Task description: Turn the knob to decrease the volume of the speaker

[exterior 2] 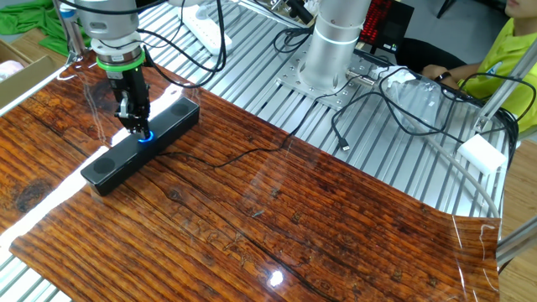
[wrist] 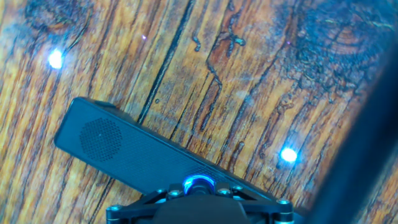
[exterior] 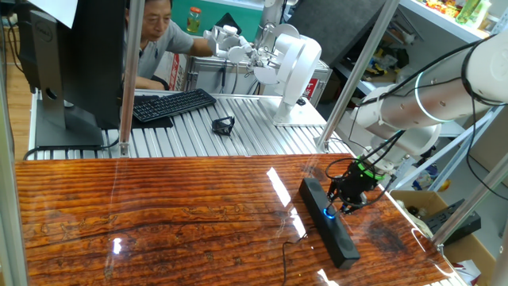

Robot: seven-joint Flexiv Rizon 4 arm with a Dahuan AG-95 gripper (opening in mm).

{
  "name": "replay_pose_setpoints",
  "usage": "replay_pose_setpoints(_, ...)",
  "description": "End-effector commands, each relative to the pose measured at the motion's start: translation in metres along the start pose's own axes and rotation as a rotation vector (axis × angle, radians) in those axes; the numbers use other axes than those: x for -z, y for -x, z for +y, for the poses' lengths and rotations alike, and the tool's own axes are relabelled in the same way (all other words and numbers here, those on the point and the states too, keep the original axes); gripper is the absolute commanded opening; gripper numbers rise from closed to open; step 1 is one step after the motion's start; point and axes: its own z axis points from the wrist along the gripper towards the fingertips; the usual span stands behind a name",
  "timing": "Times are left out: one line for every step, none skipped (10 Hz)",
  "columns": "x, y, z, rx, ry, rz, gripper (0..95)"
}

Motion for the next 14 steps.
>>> replay_pose_setpoints(-0.0006, -0.0001, 0.0000, 0.038, -0.001, 0.003, 0.0)
replay_pose_setpoints(-0.0006, -0.0001, 0.0000, 0.052, -0.001, 0.003, 0.0)
replay_pose_setpoints(-0.0006, -0.0002, 0.0001, 0.067, -0.001, 0.003, 0.0)
replay_pose_setpoints(-0.0006, -0.0003, 0.0002, 0.098, -0.002, 0.000, 0.0)
replay_pose_setpoints(-0.0006, -0.0003, 0.0002, 0.118, -0.003, -0.002, 0.0)
replay_pose_setpoints(-0.0005, -0.0003, 0.0002, 0.145, -0.004, -0.002, 0.0)
replay_pose_setpoints(-0.0005, -0.0003, 0.0002, 0.161, -0.004, -0.003, 0.0)
replay_pose_setpoints(-0.0004, -0.0004, 0.0004, 0.192, -0.004, -0.004, 0.0)
replay_pose_setpoints(-0.0004, -0.0005, 0.0006, 0.205, -0.004, -0.003, 0.0)
replay_pose_setpoints(-0.0005, -0.0006, 0.0008, 0.215, -0.004, -0.003, 0.0)
replay_pose_setpoints(-0.0005, -0.0008, 0.0011, 0.238, -0.003, 0.000, 0.0)
replay_pose_setpoints(-0.0005, -0.0011, 0.0015, 0.257, -0.005, 0.001, 0.0)
replay_pose_setpoints(-0.0005, -0.0013, 0.0018, 0.276, -0.006, 0.001, 0.0)
replay_pose_setpoints(-0.0005, -0.0013, 0.0019, 0.293, -0.006, 0.000, 0.0)
